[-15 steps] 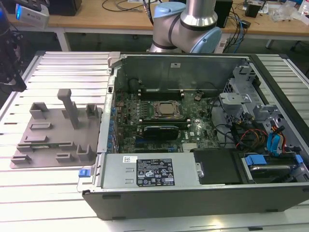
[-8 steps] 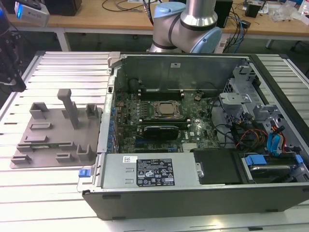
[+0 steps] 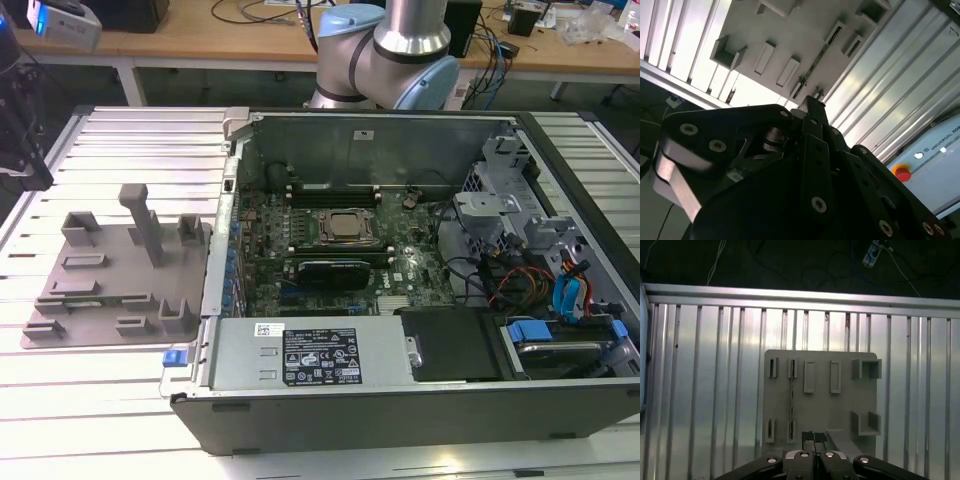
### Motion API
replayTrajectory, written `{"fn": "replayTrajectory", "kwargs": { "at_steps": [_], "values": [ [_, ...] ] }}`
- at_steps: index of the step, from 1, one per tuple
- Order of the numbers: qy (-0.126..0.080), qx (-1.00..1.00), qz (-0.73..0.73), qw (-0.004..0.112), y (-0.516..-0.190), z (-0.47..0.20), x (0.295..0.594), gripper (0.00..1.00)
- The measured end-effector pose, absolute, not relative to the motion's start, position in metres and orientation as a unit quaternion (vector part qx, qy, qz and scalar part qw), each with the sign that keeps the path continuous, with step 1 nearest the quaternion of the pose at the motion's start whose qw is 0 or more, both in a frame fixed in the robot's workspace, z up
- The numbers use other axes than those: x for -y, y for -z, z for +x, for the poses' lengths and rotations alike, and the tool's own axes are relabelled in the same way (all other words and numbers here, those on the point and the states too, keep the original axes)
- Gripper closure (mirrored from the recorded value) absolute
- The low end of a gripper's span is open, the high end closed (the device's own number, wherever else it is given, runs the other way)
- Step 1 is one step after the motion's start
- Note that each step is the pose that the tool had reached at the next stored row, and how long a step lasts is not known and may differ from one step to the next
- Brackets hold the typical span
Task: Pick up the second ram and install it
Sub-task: 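Pick up the second ram and move it above second insertion slot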
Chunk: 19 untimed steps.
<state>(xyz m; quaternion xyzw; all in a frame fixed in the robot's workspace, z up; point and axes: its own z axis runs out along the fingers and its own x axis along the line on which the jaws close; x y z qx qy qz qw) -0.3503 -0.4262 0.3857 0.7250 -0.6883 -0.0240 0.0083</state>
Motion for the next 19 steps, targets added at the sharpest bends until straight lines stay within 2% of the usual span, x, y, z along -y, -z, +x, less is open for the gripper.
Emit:
{"fn": "replayTrajectory", "kwargs": {
  "at_steps": [19],
  "values": [
    [0.023,0.608,0.794,0.011,-0.3857,-0.3503,0.4262,0.92]
  ]
}}
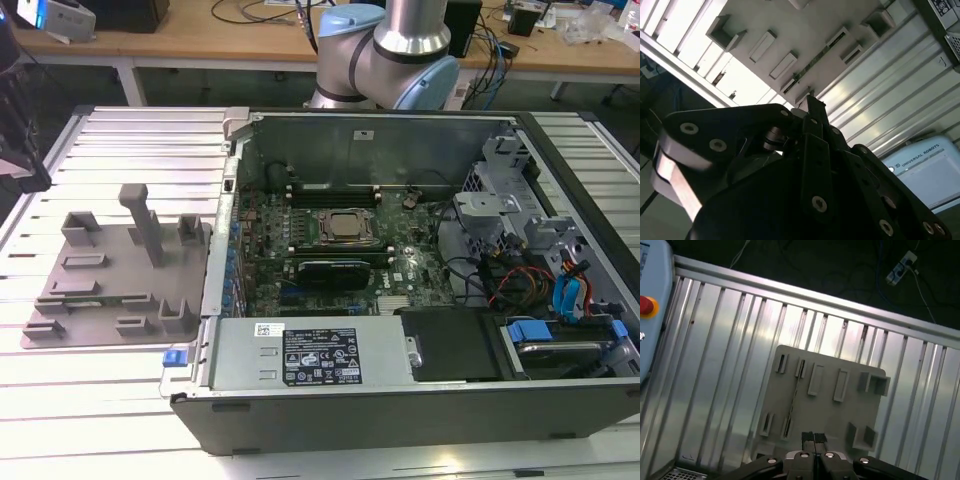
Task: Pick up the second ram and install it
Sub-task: 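Pick up the second ram and move it above second insertion slot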
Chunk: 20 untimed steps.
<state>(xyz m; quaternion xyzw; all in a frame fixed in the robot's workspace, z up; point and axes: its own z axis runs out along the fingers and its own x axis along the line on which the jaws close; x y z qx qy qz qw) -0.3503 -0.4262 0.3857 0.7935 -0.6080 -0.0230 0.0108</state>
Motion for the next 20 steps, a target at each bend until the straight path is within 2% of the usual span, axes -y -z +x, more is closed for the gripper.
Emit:
{"fn": "replayTrajectory", "kwargs": {
  "at_steps": [6,20],
  "values": [
    [0.023,0.577,0.816,0.012,-0.3857,-0.3504,0.4261,0.92],
    [0.027,0.711,0.703,0.004,-0.3824,-0.3504,0.4262,0.92]
  ]
}}
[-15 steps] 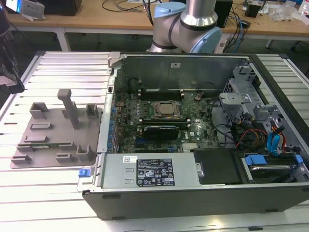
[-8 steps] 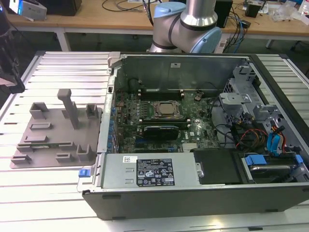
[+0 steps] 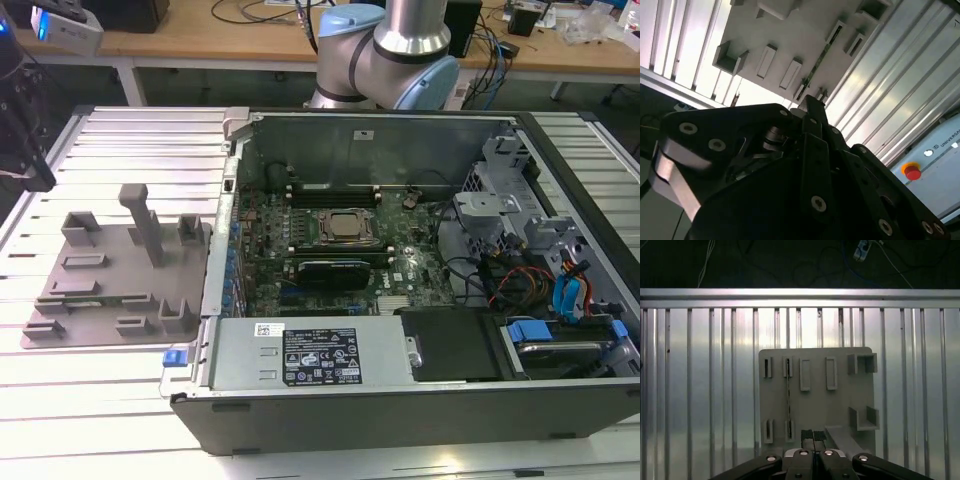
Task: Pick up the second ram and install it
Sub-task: 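Pick up the second ram and move it above second insertion slot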
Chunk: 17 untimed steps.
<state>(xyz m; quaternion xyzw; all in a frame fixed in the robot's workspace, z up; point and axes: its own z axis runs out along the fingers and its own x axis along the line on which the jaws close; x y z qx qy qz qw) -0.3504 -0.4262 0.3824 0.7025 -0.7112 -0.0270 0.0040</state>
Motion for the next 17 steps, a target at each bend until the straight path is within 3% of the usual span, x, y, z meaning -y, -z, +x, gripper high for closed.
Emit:
{"fn": "replayTrajectory", "kwargs": {
  "at_steps": [1,4,17],
  "values": [
    [0.027,0.711,0.702,0.004,-0.382,-0.35,0.426,0.91],
    [0.027,0.711,0.702,0.004,-0.382,-0.35,0.426,0.72],
    [0.027,0.711,0.702,0.004,-0.368,-0.35,0.436,0.72]
  ]
}}
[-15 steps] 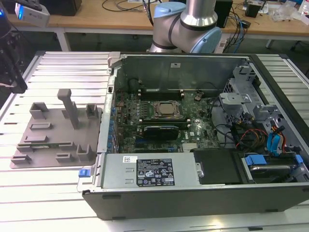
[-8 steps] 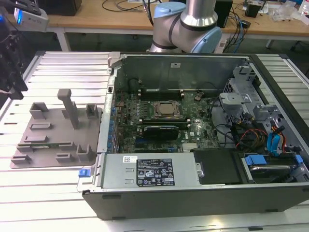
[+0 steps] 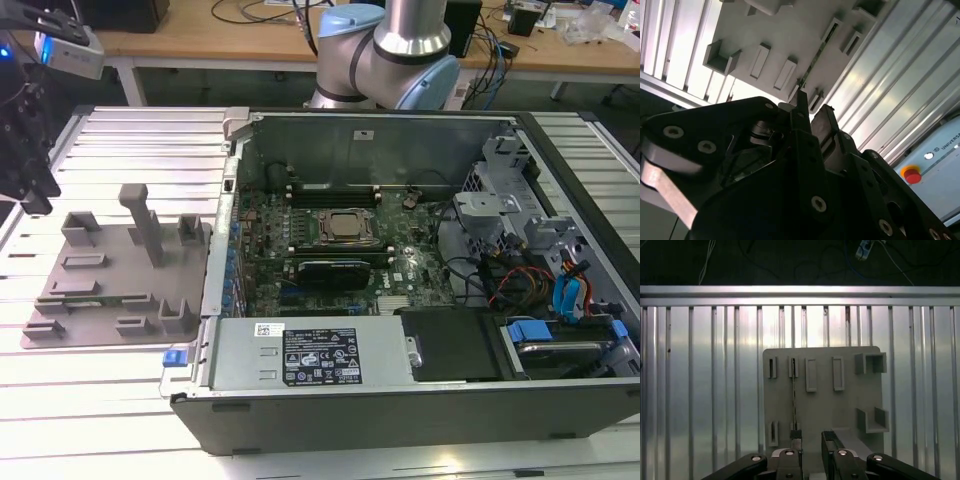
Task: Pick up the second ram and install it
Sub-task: 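Pick up the second ram and move it above second insertion slot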
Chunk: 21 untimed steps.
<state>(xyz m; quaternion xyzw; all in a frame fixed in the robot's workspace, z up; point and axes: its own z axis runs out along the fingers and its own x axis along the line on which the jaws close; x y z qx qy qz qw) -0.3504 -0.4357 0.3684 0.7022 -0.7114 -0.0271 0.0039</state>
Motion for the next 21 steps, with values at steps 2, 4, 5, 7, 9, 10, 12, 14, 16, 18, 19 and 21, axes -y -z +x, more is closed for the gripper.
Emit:
{"fn": "replayTrajectory", "kwargs": {
  "at_steps": [2,4,5,7,9,10,12,14,16,18,19,21],
  "values": [
    [0.027,0.711,0.702,0.004,-0.366,-0.35,0.436,0.72],
    [0.027,0.711,0.702,0.004,-0.364,-0.35,0.436,0.72],
    [0.027,0.711,0.702,0.004,-0.363,-0.35,0.436,0.72],
    [0.027,0.711,0.702,0.004,-0.362,-0.35,0.436,0.72],
    [0.027,0.711,0.702,0.004,-0.36,-0.35,0.436,0.72],
    [0.027,0.711,0.702,0.004,-0.359,-0.35,0.436,0.72],
    [0.027,0.711,0.702,0.004,-0.358,-0.35,0.436,0.72],
    [0.027,0.711,0.702,0.004,-0.356,-0.35,0.436,0.72],
    [0.027,0.711,0.702,0.004,-0.354,-0.35,0.436,0.72],
    [0.027,0.711,0.702,0.004,-0.351,-0.35,0.436,0.72],
    [0.027,0.711,0.702,0.004,-0.35,-0.35,0.436,0.72],
    [0.027,0.711,0.702,0.004,-0.348,-0.35,0.436,0.72]
  ]
}}
